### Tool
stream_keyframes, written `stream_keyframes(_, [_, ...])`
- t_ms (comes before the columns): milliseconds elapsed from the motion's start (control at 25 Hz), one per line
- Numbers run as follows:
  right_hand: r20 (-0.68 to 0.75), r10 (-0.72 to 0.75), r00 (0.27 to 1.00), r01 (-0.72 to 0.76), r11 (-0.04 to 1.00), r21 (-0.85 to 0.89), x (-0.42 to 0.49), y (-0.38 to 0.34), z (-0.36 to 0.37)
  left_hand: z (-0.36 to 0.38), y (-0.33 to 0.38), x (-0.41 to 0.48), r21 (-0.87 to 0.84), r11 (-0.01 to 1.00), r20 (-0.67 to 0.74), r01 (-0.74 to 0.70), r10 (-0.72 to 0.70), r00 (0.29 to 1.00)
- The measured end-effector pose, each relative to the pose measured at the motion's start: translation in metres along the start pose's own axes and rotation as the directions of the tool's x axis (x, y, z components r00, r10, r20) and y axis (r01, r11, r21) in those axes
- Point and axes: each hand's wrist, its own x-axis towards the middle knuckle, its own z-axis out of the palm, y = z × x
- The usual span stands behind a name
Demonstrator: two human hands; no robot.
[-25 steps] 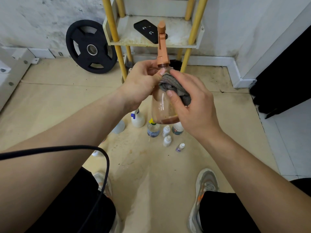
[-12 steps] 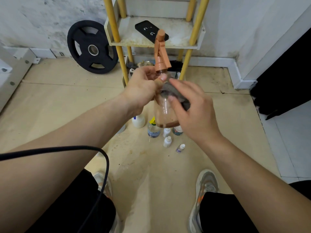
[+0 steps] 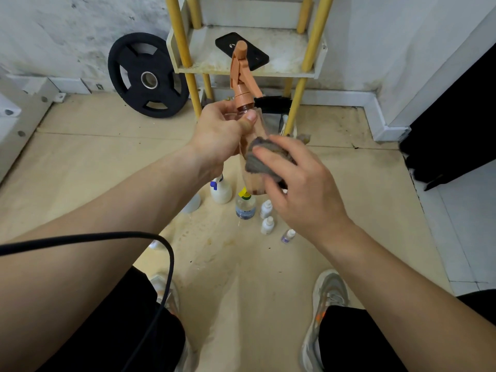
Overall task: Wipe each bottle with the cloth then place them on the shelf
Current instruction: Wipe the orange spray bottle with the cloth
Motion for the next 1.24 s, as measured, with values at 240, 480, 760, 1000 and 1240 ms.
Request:
stream_keyframes(240, [-0.033,0.406,0.913,-0.382,0.88,0.282,0.011,0.009,-0.008,0.003,-0.001,-0.001,-0.009,1.0,0.004,0.0,0.0,1.0])
stream_keyframes(480, [0.051,0.021,0.998,-0.024,0.997,0.073,-0.015,0.004,0.007,-0.009,-0.001,0.01,-0.004,1.0,-0.106,0.025,-0.026,0.994])
stream_keyframes(760, [0.016,0.333,0.943,-0.327,0.913,0.244,0.002,0.004,-0.003,0.002,-0.001,-0.003,-0.002,1.0,-0.001,0.022,-0.022,1.0])
stream_keyframes(1000, [0.26,0.691,0.675,-0.702,0.49,0.517,-0.001,0.013,0.0,-0.001,0.0,-0.001,0.019,1.0,-0.049,0.01,-0.009,0.999])
stream_keyframes(1240, [0.438,0.745,0.504,-0.664,0.01,0.748,0.003,0.016,-0.003,-0.003,-0.001,-0.001,-0.021,1.0,-0.069,0.01,-0.011,0.998])
